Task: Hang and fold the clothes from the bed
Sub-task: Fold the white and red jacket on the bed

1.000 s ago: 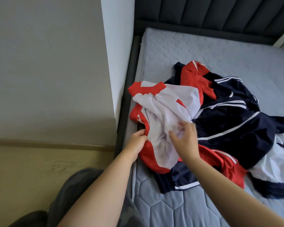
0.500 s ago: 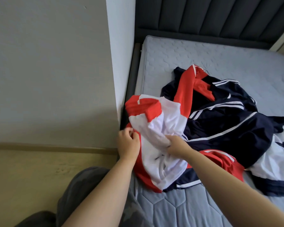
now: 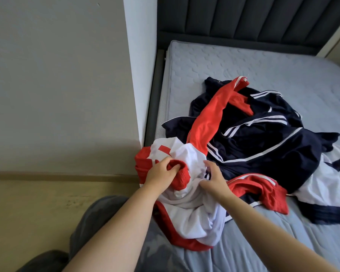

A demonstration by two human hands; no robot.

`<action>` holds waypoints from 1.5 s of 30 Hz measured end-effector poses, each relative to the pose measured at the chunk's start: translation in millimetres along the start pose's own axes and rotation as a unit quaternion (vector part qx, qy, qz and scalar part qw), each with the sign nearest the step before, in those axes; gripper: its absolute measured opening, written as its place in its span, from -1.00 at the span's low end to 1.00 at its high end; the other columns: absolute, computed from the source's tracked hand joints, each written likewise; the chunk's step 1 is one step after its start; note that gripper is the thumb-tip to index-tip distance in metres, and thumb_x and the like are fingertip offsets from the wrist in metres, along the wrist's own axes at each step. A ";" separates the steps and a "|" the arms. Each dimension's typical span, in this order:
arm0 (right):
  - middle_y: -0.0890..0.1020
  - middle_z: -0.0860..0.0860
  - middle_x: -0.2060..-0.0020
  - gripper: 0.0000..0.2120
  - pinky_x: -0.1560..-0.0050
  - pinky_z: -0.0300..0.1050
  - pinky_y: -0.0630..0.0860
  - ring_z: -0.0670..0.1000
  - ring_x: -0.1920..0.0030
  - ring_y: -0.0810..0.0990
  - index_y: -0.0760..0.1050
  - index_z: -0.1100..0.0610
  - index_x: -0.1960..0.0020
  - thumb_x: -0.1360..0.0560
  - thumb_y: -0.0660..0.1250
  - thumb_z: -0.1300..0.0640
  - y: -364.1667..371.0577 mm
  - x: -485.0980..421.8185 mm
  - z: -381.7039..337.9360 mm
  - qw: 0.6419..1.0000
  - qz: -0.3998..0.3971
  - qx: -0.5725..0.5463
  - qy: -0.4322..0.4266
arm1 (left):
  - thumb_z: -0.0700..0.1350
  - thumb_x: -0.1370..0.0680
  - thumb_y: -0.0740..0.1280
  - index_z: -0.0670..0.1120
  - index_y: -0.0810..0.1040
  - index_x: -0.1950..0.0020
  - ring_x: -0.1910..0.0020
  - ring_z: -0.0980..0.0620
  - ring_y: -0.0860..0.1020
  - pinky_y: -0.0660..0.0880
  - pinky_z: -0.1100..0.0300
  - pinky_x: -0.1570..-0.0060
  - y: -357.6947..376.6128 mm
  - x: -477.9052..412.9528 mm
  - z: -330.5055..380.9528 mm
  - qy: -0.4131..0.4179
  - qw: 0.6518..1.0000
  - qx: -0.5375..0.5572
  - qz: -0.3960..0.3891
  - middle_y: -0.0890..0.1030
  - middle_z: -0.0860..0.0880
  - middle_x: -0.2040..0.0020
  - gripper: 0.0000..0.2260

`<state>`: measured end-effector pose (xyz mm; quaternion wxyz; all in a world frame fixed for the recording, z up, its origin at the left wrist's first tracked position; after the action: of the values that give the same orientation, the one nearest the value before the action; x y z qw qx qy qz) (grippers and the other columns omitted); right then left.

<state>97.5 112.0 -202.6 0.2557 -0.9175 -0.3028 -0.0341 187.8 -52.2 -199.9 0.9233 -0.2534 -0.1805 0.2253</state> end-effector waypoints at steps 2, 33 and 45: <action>0.43 0.04 -0.22 -0.36 -0.06 -0.15 0.48 -0.06 0.01 0.53 0.22 -0.01 -0.37 -0.34 0.28 0.27 10.7 0.6 5.9 0.989 -0.051 -0.131 0.054 | -0.10 -0.56 0.28 0.08 0.57 -0.06 -0.07 0.03 0.55 0.46 0.18 -0.11 5.6 2.4 2.9 0.001 0.998 0.062 -0.025 0.62 0.07 0.01 -0.86; 0.61 0.05 0.30 -0.81 0.14 -0.11 0.48 0.05 0.21 0.57 0.61 0.16 0.18 -0.48 0.23 0.27 -62.1 -43.5 -115.2 0.989 0.123 -0.022 -0.079 | -0.14 -0.52 0.19 -0.18 0.21 -0.50 -0.41 -0.14 0.29 0.24 0.02 -0.40 -71.6 44.2 16.8 0.097 0.936 0.087 0.327 0.30 -0.20 -0.44 -0.46; 0.61 0.18 0.26 -0.94 0.16 -0.03 0.53 0.11 0.23 0.58 0.55 0.27 0.13 -0.40 0.40 0.30 -45.6 -18.3 7.5 0.963 0.012 -0.151 0.222 | -0.04 -0.58 0.27 -0.08 0.14 -0.53 -0.49 -0.02 0.21 0.16 0.07 -0.45 12.6 32.7 46.3 0.261 0.960 -0.086 0.059 0.24 -0.08 -0.51 -0.43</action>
<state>55.8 137.0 -192.6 0.1753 -0.9184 -0.2192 -0.2790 190.3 -8.0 -162.3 0.8981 -0.3920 0.0629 0.1890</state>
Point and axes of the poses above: each hand's wrist, its own x-axis away from the middle knuckle, its own y-axis out of the palm, z = x × y, the point moved 9 cm from there along -x, towards the middle knuckle
